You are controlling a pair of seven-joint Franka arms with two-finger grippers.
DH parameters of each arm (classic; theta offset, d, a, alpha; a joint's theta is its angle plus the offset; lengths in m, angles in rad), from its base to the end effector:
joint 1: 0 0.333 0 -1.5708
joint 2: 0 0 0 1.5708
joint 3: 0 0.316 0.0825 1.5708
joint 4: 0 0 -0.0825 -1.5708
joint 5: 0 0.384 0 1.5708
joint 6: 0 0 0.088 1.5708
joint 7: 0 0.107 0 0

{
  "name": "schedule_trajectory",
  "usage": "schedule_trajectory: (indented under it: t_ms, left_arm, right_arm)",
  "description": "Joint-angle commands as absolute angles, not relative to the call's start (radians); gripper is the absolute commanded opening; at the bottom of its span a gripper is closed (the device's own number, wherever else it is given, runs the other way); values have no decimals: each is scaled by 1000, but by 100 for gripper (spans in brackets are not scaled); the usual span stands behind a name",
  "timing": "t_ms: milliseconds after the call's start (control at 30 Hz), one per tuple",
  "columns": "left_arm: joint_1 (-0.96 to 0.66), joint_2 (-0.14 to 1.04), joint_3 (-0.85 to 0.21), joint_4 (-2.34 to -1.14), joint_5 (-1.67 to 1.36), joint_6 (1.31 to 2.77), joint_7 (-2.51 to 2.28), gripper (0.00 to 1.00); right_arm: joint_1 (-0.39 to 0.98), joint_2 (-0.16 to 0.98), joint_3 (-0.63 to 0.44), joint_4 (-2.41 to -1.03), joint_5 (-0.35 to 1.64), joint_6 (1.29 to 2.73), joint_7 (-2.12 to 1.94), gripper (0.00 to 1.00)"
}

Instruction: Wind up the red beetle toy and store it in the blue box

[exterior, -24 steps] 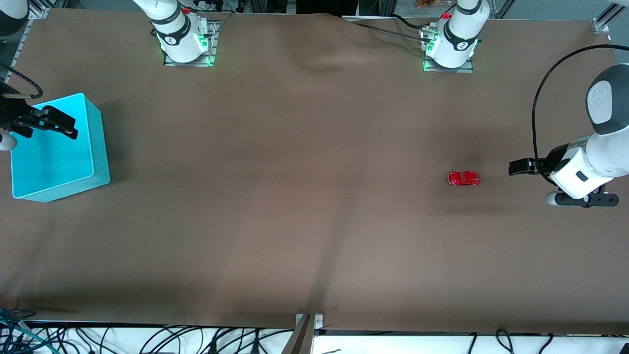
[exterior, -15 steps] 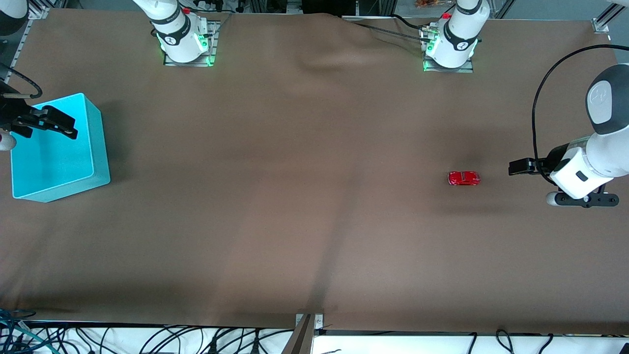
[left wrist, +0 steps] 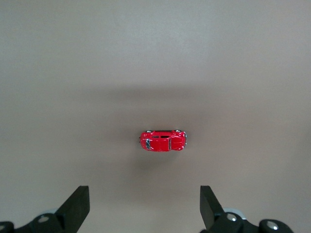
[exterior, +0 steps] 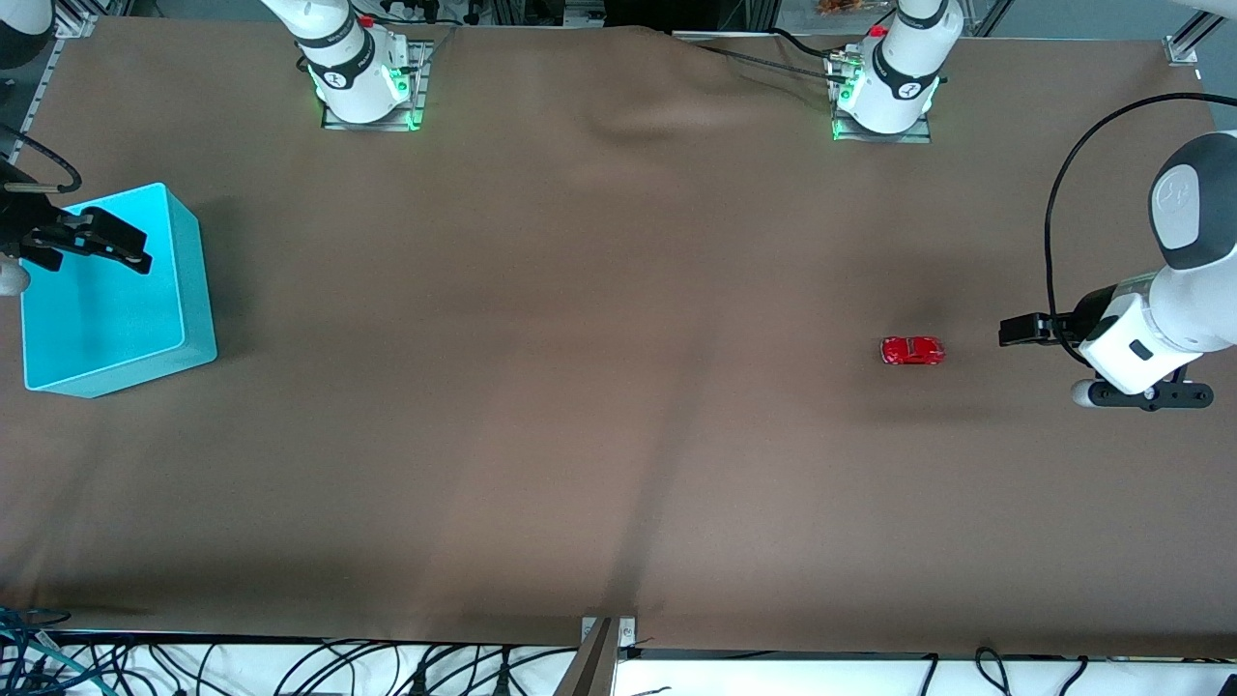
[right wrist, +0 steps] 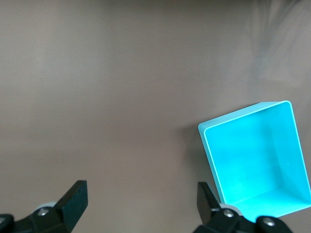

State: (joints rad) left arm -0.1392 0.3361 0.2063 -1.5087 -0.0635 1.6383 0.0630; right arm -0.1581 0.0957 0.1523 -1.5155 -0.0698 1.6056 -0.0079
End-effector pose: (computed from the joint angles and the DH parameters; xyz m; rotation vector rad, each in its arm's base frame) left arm 0.6374 0.0206 0.4605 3.1189 0.0160 -0.3117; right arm 0.5864 -0.0149 0.5999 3.0864 0.0062 -0.0075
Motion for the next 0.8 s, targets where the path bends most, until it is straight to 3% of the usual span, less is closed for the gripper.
schedule_trajectory:
  t_ms: [0, 367, 767]
  left_arm:
    - [-130, 333, 209, -1511, -51, 1635, 42, 100]
    - [-123, 394, 209, -1516, -81, 1646, -346, 100]
    - [-121, 494, 210, -1561, -130, 1756, -817, 100]
  right_arm:
    - [-158, 107, 152, -1483, -72, 1583, -18, 100]
    - [-158, 107, 152, -1483, -71, 1582, -18, 100]
    - [-158, 107, 152, -1483, -71, 1580, -20, 100]
